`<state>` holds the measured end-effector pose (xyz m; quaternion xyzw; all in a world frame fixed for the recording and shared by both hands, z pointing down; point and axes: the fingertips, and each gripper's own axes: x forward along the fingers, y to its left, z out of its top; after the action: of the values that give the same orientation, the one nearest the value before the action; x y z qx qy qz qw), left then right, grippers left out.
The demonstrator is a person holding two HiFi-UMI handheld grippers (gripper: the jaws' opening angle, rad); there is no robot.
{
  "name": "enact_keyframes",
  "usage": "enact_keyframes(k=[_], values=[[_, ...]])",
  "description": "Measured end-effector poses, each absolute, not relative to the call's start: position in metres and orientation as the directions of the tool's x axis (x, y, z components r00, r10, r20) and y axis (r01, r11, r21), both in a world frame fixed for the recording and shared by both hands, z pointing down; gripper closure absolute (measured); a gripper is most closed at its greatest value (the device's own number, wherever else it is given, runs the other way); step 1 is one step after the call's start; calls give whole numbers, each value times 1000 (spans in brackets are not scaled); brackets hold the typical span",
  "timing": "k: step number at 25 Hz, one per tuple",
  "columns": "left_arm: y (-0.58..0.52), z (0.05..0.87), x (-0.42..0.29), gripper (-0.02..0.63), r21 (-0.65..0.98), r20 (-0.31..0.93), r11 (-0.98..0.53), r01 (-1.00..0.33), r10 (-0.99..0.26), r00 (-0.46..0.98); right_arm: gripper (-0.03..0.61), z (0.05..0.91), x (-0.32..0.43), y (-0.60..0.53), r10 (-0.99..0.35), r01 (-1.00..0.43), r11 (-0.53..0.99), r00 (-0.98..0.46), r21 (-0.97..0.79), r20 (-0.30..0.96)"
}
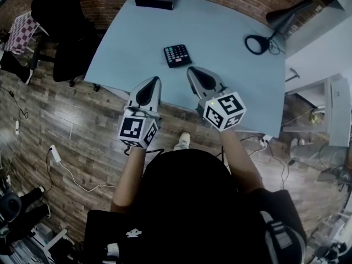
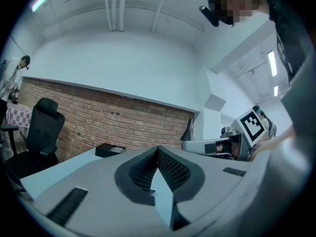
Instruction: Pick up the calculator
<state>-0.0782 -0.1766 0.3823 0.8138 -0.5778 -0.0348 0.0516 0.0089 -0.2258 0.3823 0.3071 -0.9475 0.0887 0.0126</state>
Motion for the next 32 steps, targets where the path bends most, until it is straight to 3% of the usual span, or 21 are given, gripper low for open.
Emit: enact_keyframes(k=[23, 32], values=[[-224, 392, -71, 611, 121, 46, -257, -959, -963, 265, 574, 423, 8, -273, -486, -507, 835, -862, -213, 143], [-247, 403, -91, 611, 151, 59, -295, -943, -950, 307, 574, 440, -5, -291, -519, -557, 808, -828, -194, 214]])
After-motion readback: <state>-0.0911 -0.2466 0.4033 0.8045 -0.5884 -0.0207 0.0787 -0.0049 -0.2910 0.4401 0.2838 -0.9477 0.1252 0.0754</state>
